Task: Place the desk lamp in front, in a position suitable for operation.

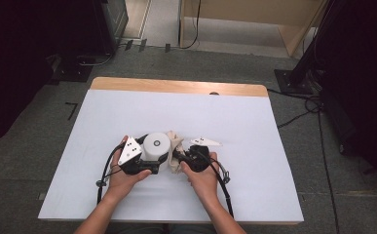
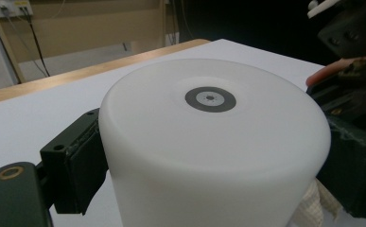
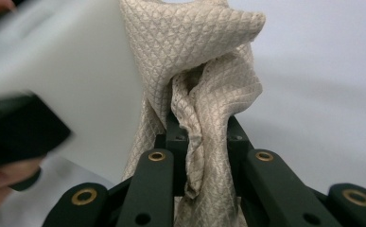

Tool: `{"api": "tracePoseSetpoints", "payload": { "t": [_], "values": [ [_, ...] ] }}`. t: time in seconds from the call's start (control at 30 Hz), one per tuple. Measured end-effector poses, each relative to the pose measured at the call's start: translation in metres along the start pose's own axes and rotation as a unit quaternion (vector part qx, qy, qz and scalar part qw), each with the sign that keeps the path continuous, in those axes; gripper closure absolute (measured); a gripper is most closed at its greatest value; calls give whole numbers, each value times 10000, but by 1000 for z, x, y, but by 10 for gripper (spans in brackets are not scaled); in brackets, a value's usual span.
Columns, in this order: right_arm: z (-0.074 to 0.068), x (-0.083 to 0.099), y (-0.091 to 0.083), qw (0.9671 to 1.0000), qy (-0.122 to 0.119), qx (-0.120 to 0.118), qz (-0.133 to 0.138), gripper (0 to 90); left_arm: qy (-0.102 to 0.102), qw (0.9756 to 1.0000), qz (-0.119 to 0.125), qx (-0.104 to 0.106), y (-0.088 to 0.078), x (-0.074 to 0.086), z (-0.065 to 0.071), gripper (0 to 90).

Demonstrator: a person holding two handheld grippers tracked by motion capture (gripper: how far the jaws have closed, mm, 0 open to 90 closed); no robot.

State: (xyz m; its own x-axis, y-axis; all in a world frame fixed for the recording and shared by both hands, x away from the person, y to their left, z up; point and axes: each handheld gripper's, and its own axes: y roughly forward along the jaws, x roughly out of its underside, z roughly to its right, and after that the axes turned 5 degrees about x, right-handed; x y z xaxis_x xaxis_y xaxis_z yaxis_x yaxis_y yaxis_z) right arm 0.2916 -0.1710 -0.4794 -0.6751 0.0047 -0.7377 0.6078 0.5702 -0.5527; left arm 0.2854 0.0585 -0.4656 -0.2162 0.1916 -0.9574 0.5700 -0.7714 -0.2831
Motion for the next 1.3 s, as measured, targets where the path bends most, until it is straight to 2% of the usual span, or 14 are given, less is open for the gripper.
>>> {"api": "tracePoseSetpoints", "payload": {
  "t": [0.17, 0.27, 0.4, 0.47, 0.57, 0.67, 0.77, 0.87, 0.97, 1.2, 1.3],
  "values": [
    [-1, 2, -1, 9999, -8, 11, -136, 787, -127, 9999, 47, 52, -1, 3, 0, 76],
    [-1, 2, -8, 9998, 25, -148, -88, 783, -142, 9999, 41, 50, -1, 4, 0, 74],
    [-3, -6, -22, 9987, 126, -454, 172, 783, -120, 9999, 12, 27, -1, 4, 1, 74],
    [-9, -12, -30, 9982, 21, -498, 341, 783, -127, 9999, -1, 26, -1, 3, 1, 74],
    [-16, -16, -36, 9974, -216, -414, 548, 783, -159, 9999, -8, 48, -1, 3, 1, 74],
    [-15, -12, -32, 9973, -286, -356, 584, 781, -181, 9998, -19, 37, -1, 3, 1, 72],
    [-9, -3, -23, 9988, -141, -351, 321, 780, -183, 9998, -54, -8, -2, 2, 2, 71],
    [-4, 5, -15, 9994, -125, -319, -6, 772, -218, 9997, -82, -65, -3, 1, 3, 68],
    [-1, 8, -12, 9995, -75, -273, -169, 764, -275, 9996, -74, -86, -4, 0, 4, 63],
    [9, 17, -5, 9984, 168, -302, -451, 778, -322, 9992, -132, -190, -5, -2, 7, 62],
    [7, 15, -8, 9981, 290, -449, -302, 783, -318, 9992, -145, -186, -6, -3, 7, 63]
  ]
}}
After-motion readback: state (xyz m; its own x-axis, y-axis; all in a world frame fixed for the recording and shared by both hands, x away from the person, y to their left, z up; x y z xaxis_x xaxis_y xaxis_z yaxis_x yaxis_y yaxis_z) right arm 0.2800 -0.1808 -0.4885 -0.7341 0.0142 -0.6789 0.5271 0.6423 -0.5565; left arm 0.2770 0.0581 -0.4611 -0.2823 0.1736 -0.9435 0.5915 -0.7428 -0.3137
